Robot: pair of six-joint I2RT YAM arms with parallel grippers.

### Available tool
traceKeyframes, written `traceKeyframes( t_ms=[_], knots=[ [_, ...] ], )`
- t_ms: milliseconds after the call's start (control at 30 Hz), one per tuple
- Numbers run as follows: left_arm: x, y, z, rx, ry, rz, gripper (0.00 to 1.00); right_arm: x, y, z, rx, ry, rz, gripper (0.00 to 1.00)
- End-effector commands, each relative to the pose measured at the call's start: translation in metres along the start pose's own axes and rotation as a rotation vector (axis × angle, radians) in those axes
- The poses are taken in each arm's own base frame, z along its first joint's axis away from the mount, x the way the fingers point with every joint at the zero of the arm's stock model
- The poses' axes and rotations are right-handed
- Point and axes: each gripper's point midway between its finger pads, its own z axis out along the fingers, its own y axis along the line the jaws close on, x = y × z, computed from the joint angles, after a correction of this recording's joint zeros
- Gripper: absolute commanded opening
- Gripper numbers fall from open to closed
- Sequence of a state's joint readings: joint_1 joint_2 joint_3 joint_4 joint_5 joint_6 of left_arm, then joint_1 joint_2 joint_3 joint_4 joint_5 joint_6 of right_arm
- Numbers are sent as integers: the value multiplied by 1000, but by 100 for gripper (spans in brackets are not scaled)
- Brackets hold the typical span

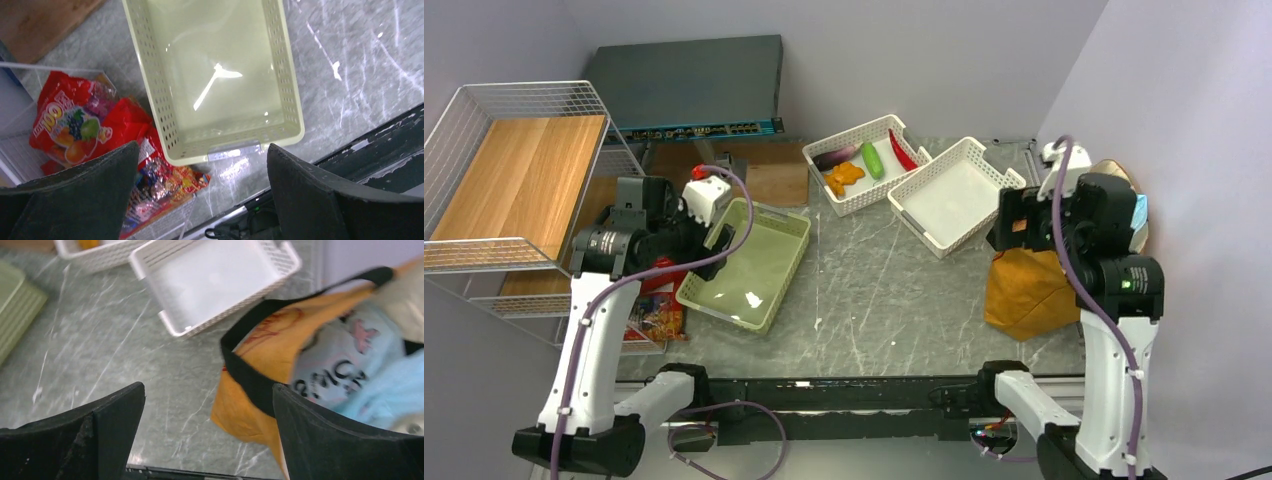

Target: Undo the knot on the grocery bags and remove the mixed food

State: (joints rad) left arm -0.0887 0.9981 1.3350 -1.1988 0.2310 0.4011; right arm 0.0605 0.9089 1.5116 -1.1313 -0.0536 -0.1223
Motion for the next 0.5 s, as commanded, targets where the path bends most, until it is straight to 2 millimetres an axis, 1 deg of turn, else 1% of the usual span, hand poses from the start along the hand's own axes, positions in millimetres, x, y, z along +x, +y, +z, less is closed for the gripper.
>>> traceKeyframes(
  t_ms=[0,67,167,233,267,367,433,467],
  knots=[
    [-50,-2,-13,13,-163,16,99,-24,-40,-26,193,-45,222,100],
    [-58,-8,-12,45,-185,19,99,-26,-61,-37,285,-39,302,99],
    [-63,-20,-5,107,-210,31,99,-22,-92,-51,419,13,377,99],
    [-67,-29,0,150,-228,43,99,-10,-108,-52,492,84,389,99],
    [-70,-33,3,170,-235,51,99,-5,-112,-52,509,112,387,99],
    [-82,-44,11,192,-240,103,99,22,-117,-45,532,228,361,99],
    [-89,-48,13,195,-244,146,99,40,-128,-45,602,287,345,99],
    [-92,-49,14,197,-247,160,99,45,-134,-46,632,308,328,99]
  ],
)
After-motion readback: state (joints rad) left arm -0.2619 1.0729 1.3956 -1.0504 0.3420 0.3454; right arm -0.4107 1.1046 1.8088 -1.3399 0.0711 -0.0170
